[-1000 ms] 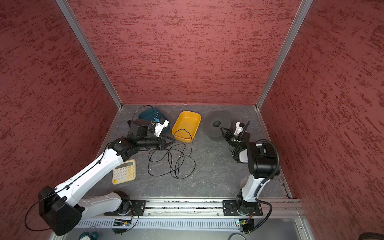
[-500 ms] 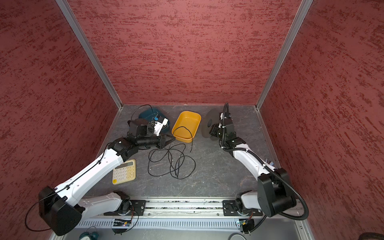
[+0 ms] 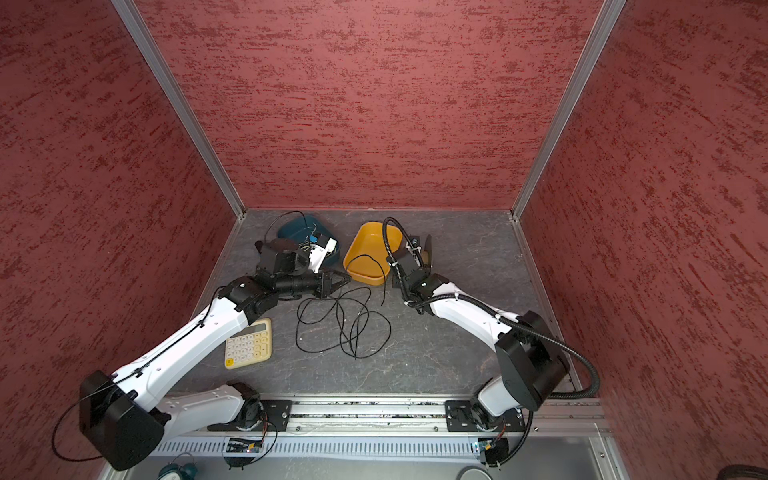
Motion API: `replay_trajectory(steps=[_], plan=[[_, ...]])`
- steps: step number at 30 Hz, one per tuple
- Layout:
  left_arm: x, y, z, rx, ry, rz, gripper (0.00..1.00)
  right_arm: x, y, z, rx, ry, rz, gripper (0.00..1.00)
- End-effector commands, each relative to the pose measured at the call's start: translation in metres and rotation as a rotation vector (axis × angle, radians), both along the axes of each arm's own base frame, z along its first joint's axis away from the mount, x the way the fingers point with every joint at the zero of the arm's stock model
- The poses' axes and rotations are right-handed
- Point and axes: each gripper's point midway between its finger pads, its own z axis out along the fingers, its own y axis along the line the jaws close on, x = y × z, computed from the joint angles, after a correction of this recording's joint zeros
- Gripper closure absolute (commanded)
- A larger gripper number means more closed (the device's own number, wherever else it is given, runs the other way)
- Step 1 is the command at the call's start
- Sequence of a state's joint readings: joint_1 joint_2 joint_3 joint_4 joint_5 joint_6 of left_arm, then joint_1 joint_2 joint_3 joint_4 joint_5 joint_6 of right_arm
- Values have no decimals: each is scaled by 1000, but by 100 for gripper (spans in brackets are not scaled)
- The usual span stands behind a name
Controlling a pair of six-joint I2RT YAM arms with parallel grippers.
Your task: Wrap the cables
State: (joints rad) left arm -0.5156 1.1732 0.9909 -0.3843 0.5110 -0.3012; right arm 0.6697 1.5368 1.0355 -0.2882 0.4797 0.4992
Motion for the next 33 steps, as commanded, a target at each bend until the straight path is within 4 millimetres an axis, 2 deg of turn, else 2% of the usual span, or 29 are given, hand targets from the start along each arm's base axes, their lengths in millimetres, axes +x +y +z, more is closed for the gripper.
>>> replay_trajectory(steps=[1,4,9,18,27,33], plan=[[6,0,1,-1,-24,5,100,11,-1,15,-17,-75,-59,100],[7,0,0,2,-22,9,100,14,5,8,-37,-60,-51,100],[6,2,0,4,-23,16,100,14,11,3,-28,-55,-41,94],[5,1,1,3,-18,13,100,12,15,11,-13,-83,-8,77],[3,-2,3,8,-21,3,100,13,17,21,-15,-91,8,68],[3,-6,5,1,-26,-1,100,6,24,35,44,-106,64,55]])
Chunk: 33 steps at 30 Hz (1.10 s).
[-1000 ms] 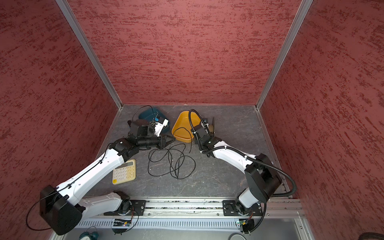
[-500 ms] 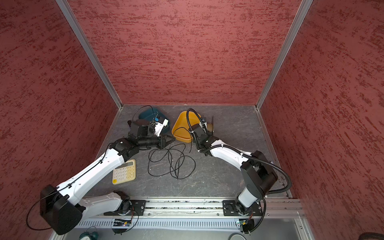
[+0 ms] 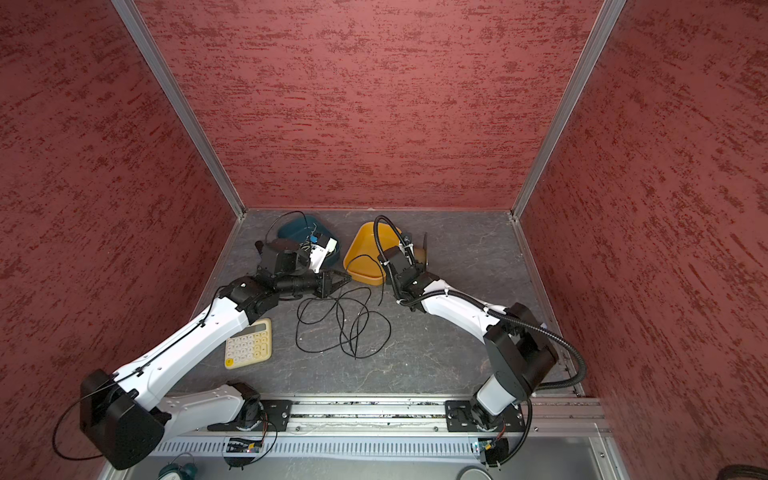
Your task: Wrap the cables
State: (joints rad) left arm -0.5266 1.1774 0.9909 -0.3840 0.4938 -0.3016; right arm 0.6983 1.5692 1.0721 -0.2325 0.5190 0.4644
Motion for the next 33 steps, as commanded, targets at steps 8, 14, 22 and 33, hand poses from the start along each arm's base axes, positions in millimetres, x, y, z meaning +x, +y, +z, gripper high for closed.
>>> replay_trajectory(steps=[8,14,22,33], plan=[[9,-5,5,27,-44,37,100,-30,19,57,188,-38,163,35],[18,-3,8,39,-47,77,100,-62,22,81,306,16,242,24],[18,-13,23,77,-126,94,100,-105,59,110,661,58,449,20],[12,-31,12,191,-195,88,100,-106,72,129,943,-19,481,19]])
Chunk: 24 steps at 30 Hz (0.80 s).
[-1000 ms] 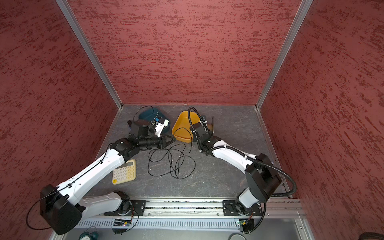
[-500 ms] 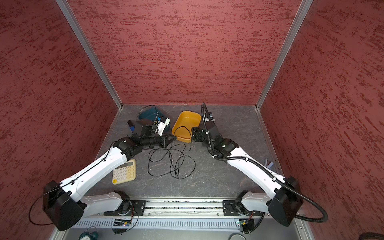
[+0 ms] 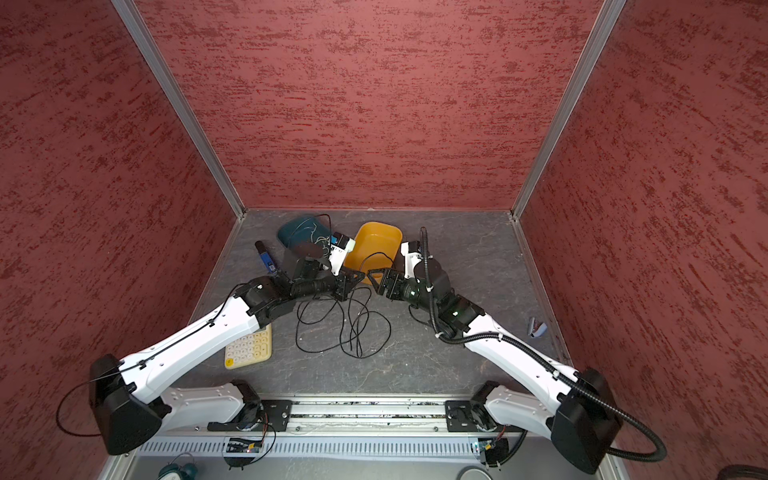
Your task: Wrap the cables
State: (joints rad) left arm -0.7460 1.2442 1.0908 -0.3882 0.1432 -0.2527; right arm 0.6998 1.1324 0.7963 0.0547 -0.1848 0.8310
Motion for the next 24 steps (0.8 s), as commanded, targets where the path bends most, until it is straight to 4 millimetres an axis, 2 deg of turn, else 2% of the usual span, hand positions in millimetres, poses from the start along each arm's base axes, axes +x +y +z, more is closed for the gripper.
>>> replay_trajectory(steps=[1,6,13,24], plan=[[9,5,2,34,-30,34,100,-1,5,28,115,-51,9,19],[9,7,3,38,-36,41,100,2,-10,7,14,-44,-37,19],[9,7,3,38,-38,40,100,1,-21,-2,-5,-38,-51,19],[10,15,4,54,-43,56,100,11,-39,-37,-37,8,-92,20]])
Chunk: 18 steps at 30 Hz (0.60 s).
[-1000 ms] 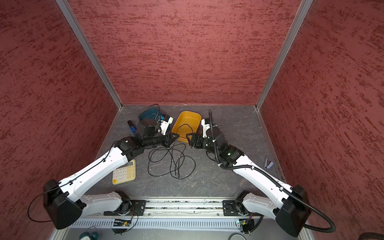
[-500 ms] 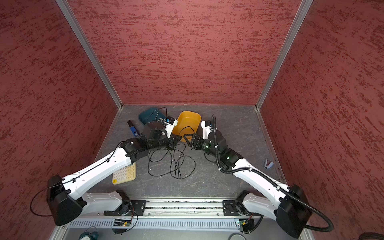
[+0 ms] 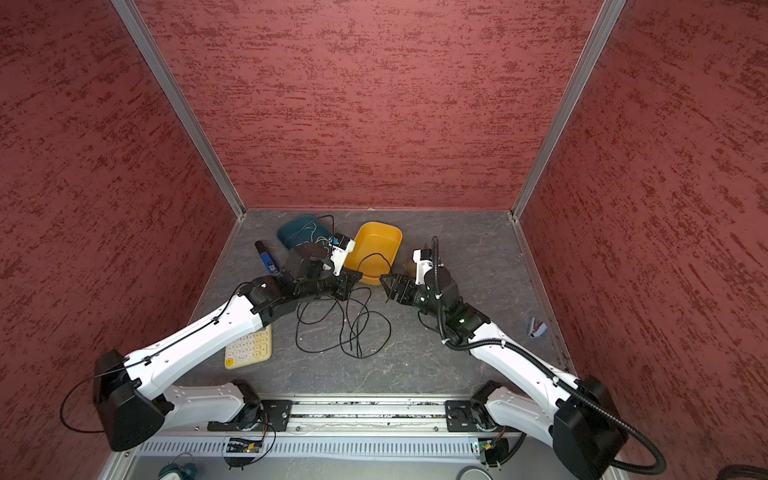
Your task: Wrap the cables
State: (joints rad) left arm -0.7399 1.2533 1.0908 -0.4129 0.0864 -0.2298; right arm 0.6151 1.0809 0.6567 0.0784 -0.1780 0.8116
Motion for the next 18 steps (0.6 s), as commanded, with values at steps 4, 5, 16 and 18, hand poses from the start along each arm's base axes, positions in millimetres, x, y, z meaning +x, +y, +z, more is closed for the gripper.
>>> replay_trajectory(steps=[4,5,16,18], plan=[[2,7,12,1,-30,14,100,7,-2,-2,14,-12,-4,20],[2,7,12,0,-31,12,100,7,-2,-3,12,-11,-4,20],[8,10,1,35,-40,39,100,5,8,10,86,-16,46,20],[10,13,-4,68,-58,61,100,0,15,21,150,-9,82,19]])
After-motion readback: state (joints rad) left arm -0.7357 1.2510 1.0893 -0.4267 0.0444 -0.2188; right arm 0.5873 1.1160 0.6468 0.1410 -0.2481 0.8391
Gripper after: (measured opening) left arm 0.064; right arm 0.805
